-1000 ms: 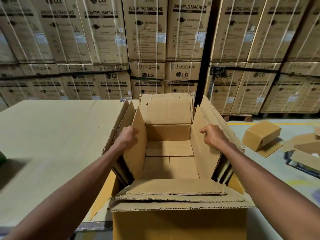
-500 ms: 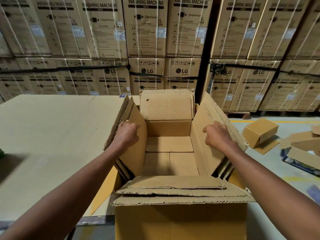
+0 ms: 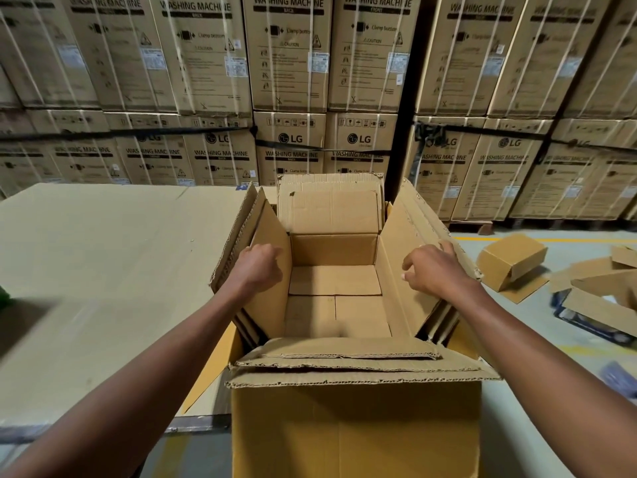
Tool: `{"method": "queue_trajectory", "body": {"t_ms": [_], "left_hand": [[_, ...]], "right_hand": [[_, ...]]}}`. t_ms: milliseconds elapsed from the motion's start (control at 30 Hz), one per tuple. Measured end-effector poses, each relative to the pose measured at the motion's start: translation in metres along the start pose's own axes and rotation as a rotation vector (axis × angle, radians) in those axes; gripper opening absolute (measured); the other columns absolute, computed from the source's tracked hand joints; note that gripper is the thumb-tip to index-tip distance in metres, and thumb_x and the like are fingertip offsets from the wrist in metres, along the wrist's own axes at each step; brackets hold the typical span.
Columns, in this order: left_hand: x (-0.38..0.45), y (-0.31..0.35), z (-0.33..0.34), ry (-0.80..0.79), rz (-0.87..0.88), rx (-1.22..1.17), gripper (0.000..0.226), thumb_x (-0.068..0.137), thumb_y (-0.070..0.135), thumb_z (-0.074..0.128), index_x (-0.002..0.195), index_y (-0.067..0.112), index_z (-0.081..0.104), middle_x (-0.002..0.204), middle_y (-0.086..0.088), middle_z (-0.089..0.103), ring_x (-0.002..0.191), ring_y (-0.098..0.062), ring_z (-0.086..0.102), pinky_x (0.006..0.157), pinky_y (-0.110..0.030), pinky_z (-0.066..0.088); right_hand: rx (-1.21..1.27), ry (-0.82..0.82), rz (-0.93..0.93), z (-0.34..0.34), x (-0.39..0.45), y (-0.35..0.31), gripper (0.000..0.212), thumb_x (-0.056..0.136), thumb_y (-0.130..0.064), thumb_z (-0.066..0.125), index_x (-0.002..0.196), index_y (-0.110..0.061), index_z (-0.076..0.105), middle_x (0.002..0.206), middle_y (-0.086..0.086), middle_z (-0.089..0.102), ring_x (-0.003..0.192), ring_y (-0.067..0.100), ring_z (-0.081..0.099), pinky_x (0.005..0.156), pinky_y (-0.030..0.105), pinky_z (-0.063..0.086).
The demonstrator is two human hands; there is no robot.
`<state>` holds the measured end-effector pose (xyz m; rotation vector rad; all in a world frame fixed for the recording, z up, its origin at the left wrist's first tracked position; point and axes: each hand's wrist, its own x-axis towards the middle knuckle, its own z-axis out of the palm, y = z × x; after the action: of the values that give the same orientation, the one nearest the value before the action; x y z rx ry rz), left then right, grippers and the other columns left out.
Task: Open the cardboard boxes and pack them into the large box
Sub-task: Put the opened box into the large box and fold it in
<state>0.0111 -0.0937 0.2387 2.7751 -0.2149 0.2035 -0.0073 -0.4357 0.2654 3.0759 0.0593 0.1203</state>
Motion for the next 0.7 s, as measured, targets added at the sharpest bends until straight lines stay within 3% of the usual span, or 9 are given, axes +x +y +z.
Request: {"method": "queue_trajectory", "body": {"t_ms": [67,167,267,367,433,600,700], "left_hand": [[-0.011,0.005,-0.005,0.023,0.009,-0.127,0.044,0.085,0.001,0.054,0.125,0.009,0.067,0.125,-0.012,0.07,0.114,-0.027,0.067,0.096,-0.041,0.057],[-0.032,0.015,-0.013,0.079,0.041,-0.279,0.048,0.092,0.0,0.054,0.139,0.011,0.06,0.14,-0.007,0.062,0.132,-0.021,0.056,0.103,-0.027,0.045],[-0.059,0.019,-0.02,0.152,0.056,-0.398,0.049,0.096,0.003,0.055,0.143,0.016,0.056,0.144,-0.001,0.058,0.137,-0.015,0.05,0.109,-0.027,0.041],[-0.091,0.018,-0.026,0.221,0.044,-0.517,0.048,0.097,0.004,0.057,0.143,0.02,0.057,0.146,0.002,0.057,0.138,-0.012,0.048,0.112,-0.029,0.041],[-0.116,0.014,-0.03,0.256,0.024,-0.575,0.046,0.098,0.005,0.058,0.142,0.019,0.057,0.146,0.003,0.057,0.137,-0.011,0.049,0.111,-0.027,0.04],[-0.177,-0.02,-0.032,0.368,-0.098,-0.662,0.037,0.098,0.011,0.061,0.132,0.024,0.066,0.134,0.007,0.066,0.128,-0.008,0.058,0.109,-0.031,0.045],[-0.214,-0.051,-0.023,0.404,-0.192,-0.712,0.035,0.099,0.012,0.06,0.131,0.022,0.067,0.131,0.007,0.067,0.122,-0.008,0.062,0.107,-0.031,0.049]], "right_hand": [[0.059,0.024,-0.007,-0.004,-0.005,-0.002,0.028,0.096,-0.039,0.065,0.119,-0.027,0.072,0.126,0.001,0.069,0.131,0.024,0.05,0.121,0.05,0.01],[0.163,0.051,-0.02,-0.009,-0.018,-0.008,0.027,0.094,-0.045,0.064,0.116,-0.032,0.073,0.127,0.001,0.068,0.133,0.025,0.048,0.121,0.051,0.012],[0.321,0.101,0.009,-0.022,-0.043,-0.021,0.024,0.093,-0.048,0.064,0.113,-0.037,0.073,0.128,-0.001,0.069,0.132,0.031,0.046,0.112,0.051,0.031],[0.494,0.205,0.048,-0.041,-0.071,-0.043,0.02,0.095,-0.043,0.066,0.111,-0.033,0.075,0.128,0.001,0.069,0.123,0.03,0.055,0.097,0.041,0.041],[0.617,0.25,0.042,-0.045,-0.088,-0.058,0.02,0.095,-0.039,0.067,0.111,-0.03,0.076,0.123,0.0,0.071,0.11,0.02,0.059,0.085,0.034,0.042],[0.974,0.321,-0.108,-0.031,-0.116,-0.11,0.037,0.095,-0.027,0.07,0.131,-0.031,0.066,0.122,-0.011,0.069,0.11,0.004,0.064,0.09,0.027,0.054],[1.113,0.33,-0.16,-0.024,-0.136,-0.151,0.043,0.096,-0.021,0.068,0.137,-0.03,0.062,0.122,-0.013,0.066,0.103,-0.006,0.063,0.077,0.007,0.052]]}}
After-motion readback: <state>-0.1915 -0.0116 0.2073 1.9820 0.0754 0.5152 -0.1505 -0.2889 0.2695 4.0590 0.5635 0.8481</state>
